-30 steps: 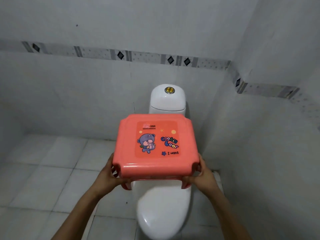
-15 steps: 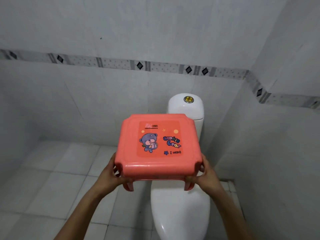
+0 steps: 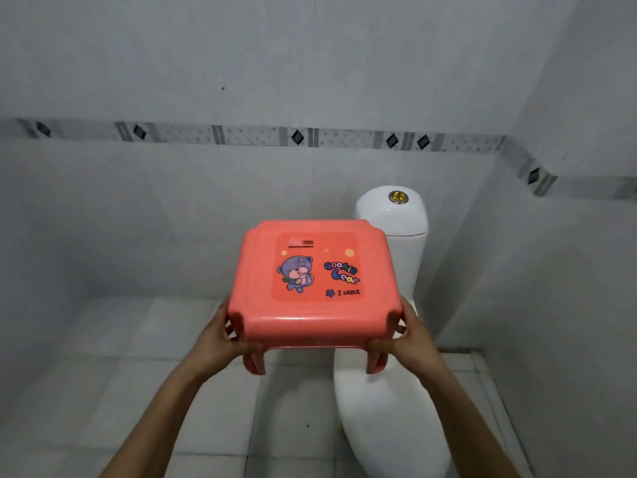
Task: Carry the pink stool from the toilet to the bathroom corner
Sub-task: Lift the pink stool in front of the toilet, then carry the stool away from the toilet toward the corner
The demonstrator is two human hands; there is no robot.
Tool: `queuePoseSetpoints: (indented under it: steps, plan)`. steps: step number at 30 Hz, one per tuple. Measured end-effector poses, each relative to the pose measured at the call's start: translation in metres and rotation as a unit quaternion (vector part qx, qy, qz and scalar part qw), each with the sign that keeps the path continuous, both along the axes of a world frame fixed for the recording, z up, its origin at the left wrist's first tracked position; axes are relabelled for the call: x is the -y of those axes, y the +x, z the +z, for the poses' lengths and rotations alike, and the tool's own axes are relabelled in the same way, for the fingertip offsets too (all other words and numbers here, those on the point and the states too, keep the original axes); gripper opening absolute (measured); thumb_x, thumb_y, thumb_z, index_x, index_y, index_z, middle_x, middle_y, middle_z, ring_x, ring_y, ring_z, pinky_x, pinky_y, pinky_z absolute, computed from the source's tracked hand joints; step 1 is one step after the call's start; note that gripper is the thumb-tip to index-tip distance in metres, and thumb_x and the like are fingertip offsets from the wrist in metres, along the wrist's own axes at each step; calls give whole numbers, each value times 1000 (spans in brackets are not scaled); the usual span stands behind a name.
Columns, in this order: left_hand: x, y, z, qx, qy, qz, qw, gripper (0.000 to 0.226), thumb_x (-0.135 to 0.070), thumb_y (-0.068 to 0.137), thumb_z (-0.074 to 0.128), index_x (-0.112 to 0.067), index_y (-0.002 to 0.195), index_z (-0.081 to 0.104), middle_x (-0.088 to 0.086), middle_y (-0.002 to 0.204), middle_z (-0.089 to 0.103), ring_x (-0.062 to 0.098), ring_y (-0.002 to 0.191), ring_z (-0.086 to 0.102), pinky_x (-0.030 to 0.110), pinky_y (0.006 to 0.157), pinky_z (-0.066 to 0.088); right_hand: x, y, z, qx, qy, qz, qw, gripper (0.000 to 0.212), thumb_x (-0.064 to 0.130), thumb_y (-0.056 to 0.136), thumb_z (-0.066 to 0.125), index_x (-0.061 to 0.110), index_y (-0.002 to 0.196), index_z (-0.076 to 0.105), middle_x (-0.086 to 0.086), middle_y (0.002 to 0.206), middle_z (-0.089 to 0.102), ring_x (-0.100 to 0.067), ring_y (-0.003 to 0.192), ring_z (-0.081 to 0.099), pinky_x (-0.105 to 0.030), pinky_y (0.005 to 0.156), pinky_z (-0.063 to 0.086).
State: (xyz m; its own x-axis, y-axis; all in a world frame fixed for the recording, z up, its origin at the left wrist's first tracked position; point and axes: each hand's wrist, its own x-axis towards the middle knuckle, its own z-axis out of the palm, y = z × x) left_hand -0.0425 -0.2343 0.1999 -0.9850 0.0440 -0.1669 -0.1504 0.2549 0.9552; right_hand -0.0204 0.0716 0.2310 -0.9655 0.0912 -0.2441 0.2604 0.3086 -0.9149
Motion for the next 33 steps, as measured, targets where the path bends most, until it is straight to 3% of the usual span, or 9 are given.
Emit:
queuePoseSetpoints:
  steps: [4,12,14,22,26,30,33]
  plan:
    - [9,0,3,4,-6,-1,1000,104,-6,50,81,-25,137,29,-4,117,53,20,110,52,12,65,49,10,0,6,9,6,0,1000,95,6,61,79,27,139,28,5,117,47,-22,111,48,-48,96,46]
    - [14,8,7,15,-12,10,1000,112,-24,39,81,-29,138,28,2,130,50,24,117,50,27,82,48,12,-3,14,3,12,16,1000,95,5,61,79,26,139,28,7,116,44,-20,108,47,-49,96,46]
    - [14,9,10,15,-20,15,1000,110,-19,43,81,-29,139,28,2,129,50,25,118,49,31,86,46,12,-3,17,3,11,18,1000,95,6,62,79,26,140,28,6,116,45,-19,105,46,-49,95,46]
    - [7,14,16,7,-23,33,999,106,-15,45,81,-30,137,29,3,127,52,25,116,51,34,87,48,5,-5,24,0,10,33,999,98,10,62,80,26,141,25,-5,137,46,-27,118,48,-48,97,43]
    - [2,20,13,8,-26,43,999,109,-17,43,82,-31,137,29,4,126,52,25,115,52,31,85,47,-2,-7,26,0,12,43,999,96,7,61,79,26,140,28,-3,129,50,-21,107,49,-44,93,45]
    - [0,26,12,5,-16,59,998,111,-26,35,81,-33,134,32,2,123,55,24,112,54,32,82,50,-3,-8,28,-4,14,64,998,94,4,62,77,26,139,29,8,116,45,-18,109,47,-40,88,44]
    - [3,29,12,-1,-18,60,998,113,-27,35,80,-30,136,31,3,124,54,23,112,54,24,78,49,-1,-6,30,-5,13,65,998,94,5,61,78,26,139,29,8,115,46,-15,103,46,-37,85,43]
